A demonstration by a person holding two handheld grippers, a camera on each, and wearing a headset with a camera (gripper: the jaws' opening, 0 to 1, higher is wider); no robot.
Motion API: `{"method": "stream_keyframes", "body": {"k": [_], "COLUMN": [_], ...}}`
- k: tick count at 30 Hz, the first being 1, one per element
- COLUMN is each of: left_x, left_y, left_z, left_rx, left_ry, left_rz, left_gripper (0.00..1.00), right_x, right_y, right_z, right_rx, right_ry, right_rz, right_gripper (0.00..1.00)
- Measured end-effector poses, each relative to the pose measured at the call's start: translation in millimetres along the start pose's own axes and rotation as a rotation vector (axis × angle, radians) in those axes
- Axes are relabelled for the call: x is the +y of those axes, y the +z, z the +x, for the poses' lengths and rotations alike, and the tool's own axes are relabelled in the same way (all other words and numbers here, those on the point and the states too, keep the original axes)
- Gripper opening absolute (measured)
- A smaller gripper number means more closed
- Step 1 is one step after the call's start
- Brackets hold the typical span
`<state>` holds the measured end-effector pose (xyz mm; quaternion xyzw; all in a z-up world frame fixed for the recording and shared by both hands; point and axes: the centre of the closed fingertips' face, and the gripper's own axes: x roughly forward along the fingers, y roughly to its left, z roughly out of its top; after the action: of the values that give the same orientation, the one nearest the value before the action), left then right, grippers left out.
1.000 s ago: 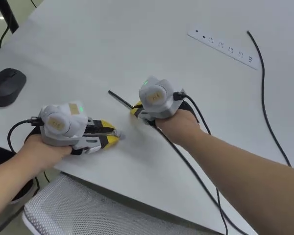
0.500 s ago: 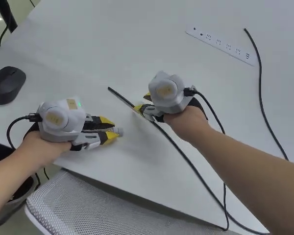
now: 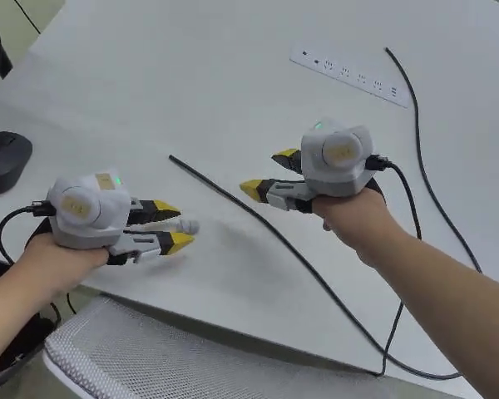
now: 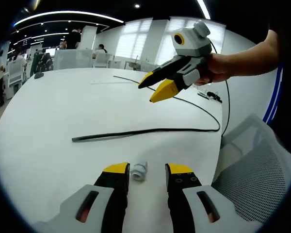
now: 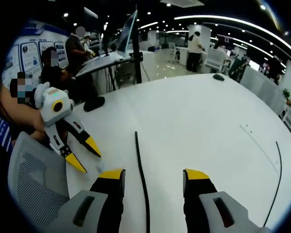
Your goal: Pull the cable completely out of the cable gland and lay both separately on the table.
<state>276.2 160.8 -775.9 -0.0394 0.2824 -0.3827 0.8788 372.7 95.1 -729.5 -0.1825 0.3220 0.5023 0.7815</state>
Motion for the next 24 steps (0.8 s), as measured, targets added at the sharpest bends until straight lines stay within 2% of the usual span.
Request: {"method": "stream_keyframes", "body": {"k": [9,14,17,19,24], "left_x": [-15.5,-29.1,-35.9,-41.4,-51.7], "left_y": [17.0,29.9,32.3,31.3,42.4], "left_z": [-16.1,-23.2,-25.2,-27.8,-41.4], "left_rx": [-0.002,-0.015,-0.006,0.018,-0.003], "left_ry": [-0.012,-0.023,-0.035,-0.045,-0.058], "left_rz": [-0.006,-0.005,-0.003,0.032,0.016], "left_gripper": [0.41,0.47,0.5,0.52,0.57], "right_x": [8.5,6.4,7.9,7.8,13.9], "right_y": [-10.8,-14.4,-17.6,-24.6,-39.2], "right_z": [-50.6,-78.1,-97.1,-112.1,-141.0], "right_rx": [-0.086,-0.159,-0.199,-0.222,-0.274], "right_ry": [-0.014,-0.032,-0.041,-0.049,-0.066], "right_rz": [0.051,0.089,0.132,0.187,0.212], "right_gripper": [0.55,0.61,0.65,0.67,0.77]}}
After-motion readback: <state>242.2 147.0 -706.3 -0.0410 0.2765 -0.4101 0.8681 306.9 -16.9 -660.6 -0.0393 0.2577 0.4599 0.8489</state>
